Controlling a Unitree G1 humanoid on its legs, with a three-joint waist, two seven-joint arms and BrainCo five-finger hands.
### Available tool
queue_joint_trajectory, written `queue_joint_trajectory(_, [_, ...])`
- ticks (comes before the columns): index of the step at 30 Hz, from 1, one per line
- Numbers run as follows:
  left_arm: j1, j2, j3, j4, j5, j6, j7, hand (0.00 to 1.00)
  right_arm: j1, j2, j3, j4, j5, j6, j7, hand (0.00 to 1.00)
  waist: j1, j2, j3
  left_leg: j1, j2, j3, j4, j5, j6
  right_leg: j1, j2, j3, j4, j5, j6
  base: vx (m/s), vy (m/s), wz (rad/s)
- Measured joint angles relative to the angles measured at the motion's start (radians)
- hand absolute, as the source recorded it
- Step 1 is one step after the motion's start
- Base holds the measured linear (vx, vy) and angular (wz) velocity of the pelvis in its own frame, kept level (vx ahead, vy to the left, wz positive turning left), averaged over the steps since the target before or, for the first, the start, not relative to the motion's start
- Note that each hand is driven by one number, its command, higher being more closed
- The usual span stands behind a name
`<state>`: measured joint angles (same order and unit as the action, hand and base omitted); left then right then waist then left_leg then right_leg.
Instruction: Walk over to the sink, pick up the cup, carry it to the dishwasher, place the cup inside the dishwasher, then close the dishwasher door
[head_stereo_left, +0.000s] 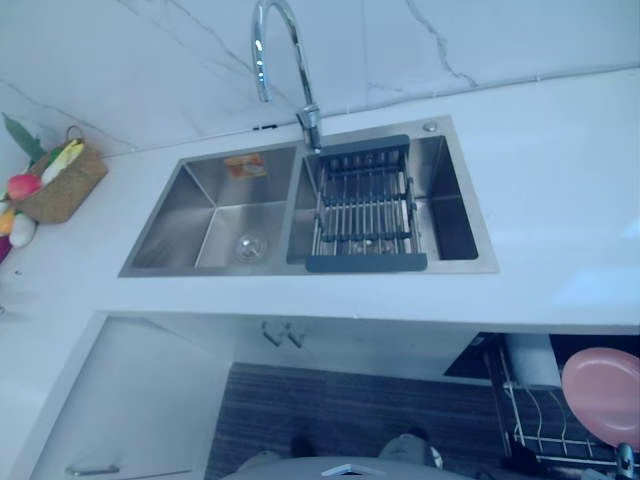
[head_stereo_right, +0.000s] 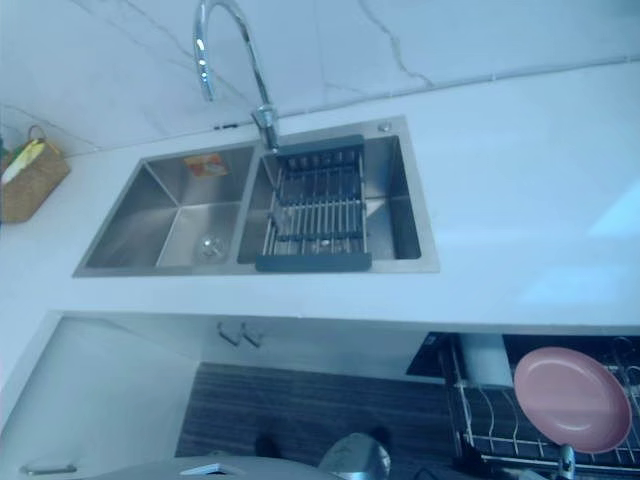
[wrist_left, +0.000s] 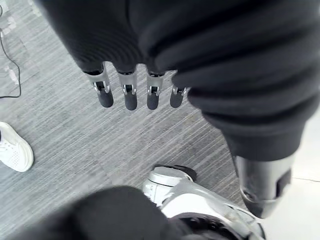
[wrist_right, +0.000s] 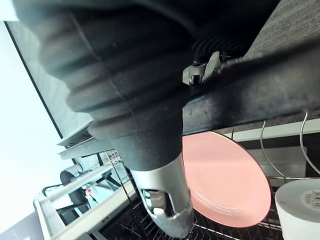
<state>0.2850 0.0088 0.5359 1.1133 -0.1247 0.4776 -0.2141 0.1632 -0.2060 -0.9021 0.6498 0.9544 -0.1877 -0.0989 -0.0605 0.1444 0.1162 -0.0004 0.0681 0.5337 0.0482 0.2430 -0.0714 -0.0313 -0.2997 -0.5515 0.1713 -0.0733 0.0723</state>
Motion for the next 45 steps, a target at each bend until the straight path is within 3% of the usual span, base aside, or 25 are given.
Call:
queue_joint_trajectory(9, [0.017, 0.001, -0.121, 0.017, -0.033, -0.051, 0.034, 0.00, -0.165, -0.156, 0.119, 0.064, -0.099, 0.065, -0.012, 0.00, 0.021, 0.023, 0.012, -0.052, -0.007, -0.117, -0.035, 0.003, 0.004, 0.010, 0.050, -0.043, -0.130, 0.090, -0.004, -0.03, -0.003, 0.11])
queue_joint_trajectory(11, [0.017, 0.002, -0.137, 0.016, -0.040, -0.067, 0.036, 0.00, -0.199, -0.183, 0.122, 0.083, -0.100, 0.065, -0.015, 0.00, 0.023, 0.032, 0.021, -0.060, -0.008, -0.138, -0.036, 0.003, 0.003, 0.008, 0.052, -0.052, -0.135, 0.097, -0.005, -0.08, 0.062, 0.21])
queue_joint_trajectory(13, [0.020, 0.003, -0.180, 0.017, -0.049, -0.112, 0.045, 0.00, -0.272, -0.255, 0.149, 0.115, -0.128, 0.064, -0.018, 0.00, 0.027, 0.065, 0.046, -0.091, -0.010, -0.192, -0.049, 0.014, 0.016, -0.010, 0.060, -0.066, -0.142, 0.101, -0.006, -0.10, 0.068, 0.26])
queue_joint_trajectory(16, [0.020, 0.004, -0.205, 0.014, -0.063, -0.161, 0.079, 0.00, -0.324, -0.278, 0.197, 0.113, -0.128, 0.042, -0.011, 0.00, 0.025, 0.070, 0.081, -0.135, -0.015, -0.233, -0.062, 0.061, 0.011, -0.058, 0.061, -0.067, -0.133, 0.101, -0.006, -0.14, 0.027, 0.08])
queue_joint_trajectory(19, [0.009, 0.004, -0.235, -0.002, -0.070, -0.189, 0.090, 0.00, -0.360, -0.298, 0.232, 0.111, -0.128, 0.017, -0.009, 0.00, 0.023, 0.071, 0.114, -0.158, -0.008, -0.257, -0.067, 0.070, 0.008, -0.086, 0.066, -0.067, -0.120, 0.101, -0.006, -0.18, -0.007, 0.00])
queue_joint_trajectory(21, [-0.008, 0.003, -0.252, -0.012, -0.070, -0.209, 0.117, 0.00, -0.385, -0.312, 0.265, 0.108, -0.137, -0.005, -0.002, 0.00, 0.026, 0.087, 0.137, -0.168, 0.023, -0.266, -0.057, -0.002, -0.022, -0.106, 0.093, -0.062, -0.116, 0.102, -0.005, -0.18, 0.000, -0.15])
queue_joint_trajectory(22, [-0.006, -0.002, -0.264, -0.014, -0.069, -0.216, 0.129, 0.00, -0.400, -0.322, 0.287, 0.094, -0.137, -0.005, 0.004, 0.00, 0.033, 0.125, 0.141, -0.178, 0.065, -0.274, -0.053, -0.141, -0.025, -0.112, 0.137, -0.064, -0.110, 0.117, 0.000, -0.18, 0.021, -0.32])
queue_joint_trajectory(23, [-0.041, -0.003, -0.273, -0.014, -0.067, -0.224, 0.153, 0.00, -0.412, -0.316, 0.291, 0.070, -0.134, -0.011, 0.002, 0.00, 0.048, 0.153, 0.151, -0.201, 0.084, -0.276, -0.055, -0.125, 0.036, -0.174, 0.124, -0.030, 0.059, 0.090, -0.049, -0.24, 0.050, -0.06])
queue_joint_trajectory(24, [-0.053, 0.004, -0.280, -0.039, -0.066, -0.235, 0.164, 0.00, -0.412, -0.312, 0.291, 0.070, -0.130, -0.025, -0.005, 0.00, 0.045, 0.132, 0.158, -0.200, 0.056, -0.273, -0.088, -0.140, 0.007, -0.212, 0.092, 0.008, 0.237, 0.009, -0.049, -0.18, 0.039, 0.35])
queue_joint_trajectory(25, [-0.060, 0.017, -0.283, -0.065, -0.065, -0.239, 0.168, 0.00, -0.413, -0.293, 0.291, 0.069, -0.127, -0.050, -0.014, 0.00, 0.033, 0.074, 0.181, -0.181, 0.012, -0.260, -0.109, -0.174, -0.038, -0.190, 0.052, 0.049, 0.237, -0.084, -0.018, -0.08, 0.015, 0.55])
queue_joint_trajectory(26, [-0.083, 0.015, -0.293, -0.075, -0.065, -0.237, 0.175, 0.00, -0.428, -0.276, 0.299, 0.050, -0.131, -0.073, -0.011, 0.00, 0.024, 0.057, 0.220, -0.191, 0.000, -0.250, -0.073, -0.163, -0.009, -0.188, 0.030, 0.043, 0.212, -0.102, -0.039, -0.04, -0.011, 0.23])
queue_joint_trajectory(28, [-0.085, 0.011, -0.313, -0.051, -0.066, -0.222, 0.173, 0.00, -0.423, -0.250, 0.365, -0.003, -0.144, -0.072, -0.008, 0.00, 0.036, 0.056, 0.223, -0.179, 0.004, -0.247, 0.017, -0.169, 0.031, -0.200, 0.025, 0.044, 0.197, -0.069, -0.034, -0.02, -0.005, -0.36])
queue_joint_trajectory(29, [-0.078, 0.012, -0.322, -0.041, -0.068, -0.221, 0.178, 0.00, -0.411, -0.230, 0.400, -0.023, -0.170, -0.073, 0.005, 0.00, 0.033, 0.077, 0.212, -0.138, 0.025, -0.247, 0.020, -0.202, 0.017, -0.199, 0.042, 0.043, 0.197, -0.065, -0.032, 0.05, 0.022, -0.31])
queue_joint_trajectory(35, [-0.093, 0.020, -0.327, -0.043, -0.067, -0.215, 0.183, 0.00, -0.267, -0.034, 0.488, -0.083, -0.316, -0.058, 0.000, 0.00, 0.056, 0.071, 0.202, -0.100, 0.014, -0.248, -0.011, -0.202, 0.015, -0.170, 0.029, 0.038, 0.190, -0.055, -0.014, 0.06, 0.029, 0.08])
queue_joint_trajectory(37, [-0.085, 0.019, -0.322, -0.041, -0.067, -0.200, 0.171, 0.00, -0.156, 0.065, 0.576, -0.134, -0.418, -0.030, -0.007, 0.00, 0.055, 0.049, 0.194, -0.078, 0.014, -0.234, -0.009, -0.203, 0.013, -0.154, 0.027, 0.045, 0.191, -0.058, -0.014, 0.11, -0.001, -0.07])
queue_joint_trajectory(40, [-0.076, 0.016, -0.318, -0.042, -0.067, -0.193, 0.141, 0.00, -0.018, 0.156, 0.631, -0.103, -0.476, 0.022, -0.047, 0.00, 0.046, 0.009, 0.163, -0.035, 0.017, -0.224, -0.014, -0.216, -0.006, -0.107, 0.039, 0.050, 0.160, -0.056, -0.006, 0.13, -0.016, -0.15])
queue_joint_trajectory(45, [-0.048, 0.033, -0.298, -0.041, -0.070, -0.158, 0.095, 0.00, 0.033, 0.145, 0.624, 0.106, -0.468, 0.041, -0.064, 0.00, 0.031, -0.049, 0.103, 0.043, 0.032, -0.196, -0.032, -0.238, -0.038, -0.010, 0.096, 0.074, 0.018, 0.003, 0.006, 0.08, 0.014, -0.29])
